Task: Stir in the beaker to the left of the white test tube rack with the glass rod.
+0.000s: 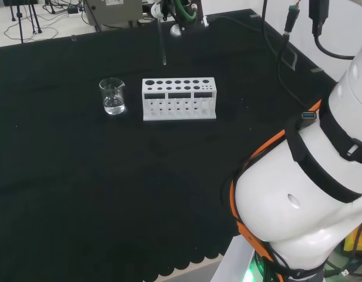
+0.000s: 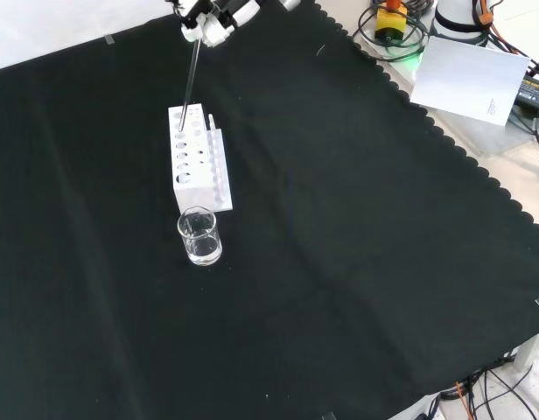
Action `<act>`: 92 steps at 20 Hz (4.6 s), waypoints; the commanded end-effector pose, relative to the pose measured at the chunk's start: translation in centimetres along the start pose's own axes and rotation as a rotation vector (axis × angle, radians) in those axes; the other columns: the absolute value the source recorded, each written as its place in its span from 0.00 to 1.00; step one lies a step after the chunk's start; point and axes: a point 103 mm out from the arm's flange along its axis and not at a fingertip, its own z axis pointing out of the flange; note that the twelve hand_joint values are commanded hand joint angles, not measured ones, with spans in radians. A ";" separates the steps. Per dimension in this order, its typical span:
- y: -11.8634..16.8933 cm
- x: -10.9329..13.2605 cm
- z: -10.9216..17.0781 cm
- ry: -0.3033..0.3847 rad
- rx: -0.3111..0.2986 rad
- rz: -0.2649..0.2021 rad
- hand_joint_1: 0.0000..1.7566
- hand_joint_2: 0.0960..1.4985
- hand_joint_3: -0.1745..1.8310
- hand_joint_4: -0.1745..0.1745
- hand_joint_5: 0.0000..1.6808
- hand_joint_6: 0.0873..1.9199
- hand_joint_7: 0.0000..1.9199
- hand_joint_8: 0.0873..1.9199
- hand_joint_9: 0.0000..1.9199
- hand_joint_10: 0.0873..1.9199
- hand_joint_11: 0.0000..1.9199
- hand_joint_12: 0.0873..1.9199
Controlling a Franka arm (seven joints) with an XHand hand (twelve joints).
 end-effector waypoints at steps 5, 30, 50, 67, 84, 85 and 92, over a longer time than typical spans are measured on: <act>1.4 1.8 1.4 -0.001 0.029 -0.045 0.82 0.74 0.09 0.00 0.50 0.47 0.50 0.71 0.82 0.44 0.43 0.52; 5.1 9.0 0.7 0.073 0.005 -0.201 0.82 0.74 0.09 0.00 0.50 0.48 0.50 0.71 0.82 0.45 0.43 0.52; 6.4 10.8 2.9 0.100 0.012 -0.265 0.82 0.74 0.09 0.00 0.50 0.48 0.50 0.71 0.82 0.46 0.43 0.52; 7.7 11.6 7.5 0.122 0.073 -0.294 0.82 0.74 0.09 0.00 0.50 0.48 0.50 0.72 0.82 0.46 0.43 0.52; 7.5 10.6 9.9 0.127 0.122 -0.265 0.82 0.74 0.09 0.00 0.50 0.48 0.50 0.72 0.82 0.46 0.42 0.52; 7.4 10.4 9.9 0.125 0.124 -0.263 0.82 0.74 0.09 0.00 0.50 0.48 0.50 0.72 0.82 0.46 0.42 0.52; 6.1 11.6 9.9 0.135 0.144 -0.277 0.82 0.74 0.09 0.00 0.50 0.48 0.50 0.72 0.82 0.46 0.42 0.52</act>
